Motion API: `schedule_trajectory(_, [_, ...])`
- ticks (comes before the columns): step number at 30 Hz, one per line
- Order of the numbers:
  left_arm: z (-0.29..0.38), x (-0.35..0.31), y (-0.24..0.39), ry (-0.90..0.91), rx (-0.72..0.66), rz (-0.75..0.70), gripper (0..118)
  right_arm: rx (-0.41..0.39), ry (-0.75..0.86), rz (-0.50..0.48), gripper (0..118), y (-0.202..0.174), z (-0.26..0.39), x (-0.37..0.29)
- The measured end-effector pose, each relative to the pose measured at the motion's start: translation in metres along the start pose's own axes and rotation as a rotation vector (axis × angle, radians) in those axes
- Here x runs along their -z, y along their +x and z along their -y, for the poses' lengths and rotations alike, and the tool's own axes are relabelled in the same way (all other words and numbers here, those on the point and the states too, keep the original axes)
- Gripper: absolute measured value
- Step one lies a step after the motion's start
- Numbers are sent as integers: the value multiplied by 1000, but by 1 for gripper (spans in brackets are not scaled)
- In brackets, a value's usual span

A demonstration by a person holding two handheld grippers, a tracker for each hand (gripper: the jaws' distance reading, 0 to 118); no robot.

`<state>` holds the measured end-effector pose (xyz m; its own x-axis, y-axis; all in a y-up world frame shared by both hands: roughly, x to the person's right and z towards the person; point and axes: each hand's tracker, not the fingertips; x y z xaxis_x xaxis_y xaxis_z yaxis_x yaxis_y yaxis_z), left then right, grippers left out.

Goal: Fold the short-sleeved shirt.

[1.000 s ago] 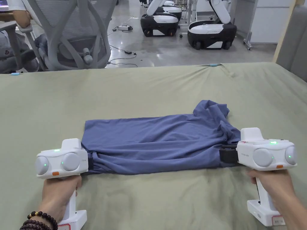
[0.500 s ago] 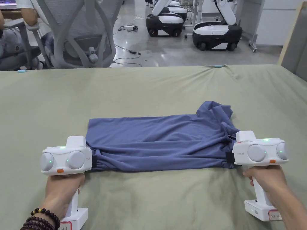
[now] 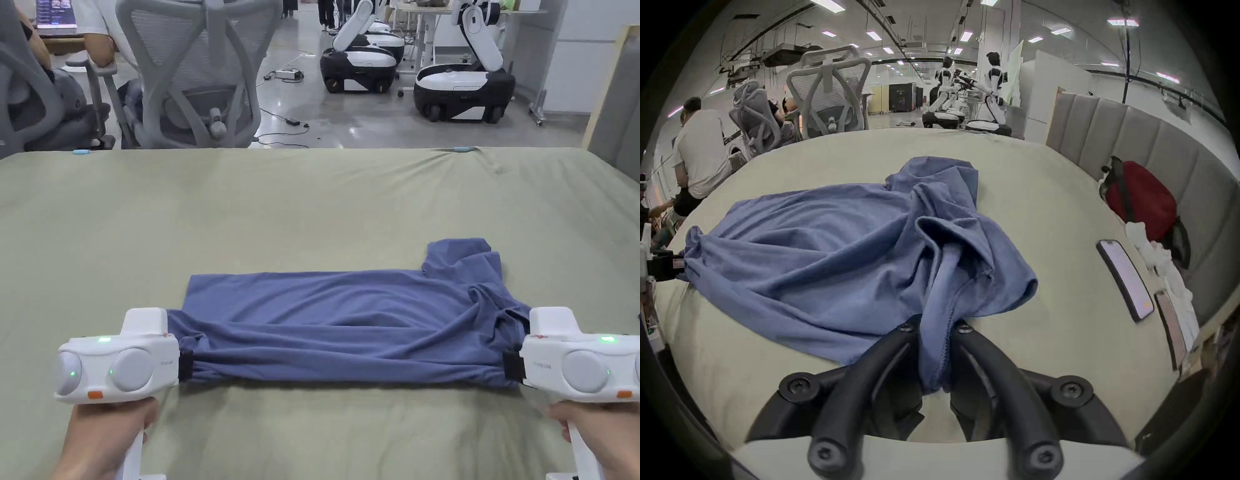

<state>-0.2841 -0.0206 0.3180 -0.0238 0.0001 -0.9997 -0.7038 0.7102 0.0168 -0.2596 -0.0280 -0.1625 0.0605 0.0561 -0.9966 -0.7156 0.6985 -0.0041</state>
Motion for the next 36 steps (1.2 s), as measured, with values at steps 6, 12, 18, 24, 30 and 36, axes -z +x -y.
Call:
schedule_trajectory(6, [15, 20, 4, -31, 25, -12, 5, -29, -26, 23, 14, -2, 6, 23])
schedule_trajectory(12, [16, 30, 3, 41, 1, -63, 108, -54, 32, 86, 114, -5, 11, 14])
schedule_trajectory(18, [9, 12, -6, 103, -97, -17, 109, 7, 153, 68, 103, -1, 7, -25])
schedule_trajectory(24, [10, -9, 14, 167, 9, -103, 0, -13, 249, 85, 0, -22, 4, -50])
schedule_trajectory(30, [7, -41, 20, 244, -4, -53, 0, -30, 275, 40, 0, -31, 5, -56])
schedule_trajectory(36, [-4, -40, 18, 246, -9, -27, 0, -26, 268, 31, 0, -31, 6, -53])
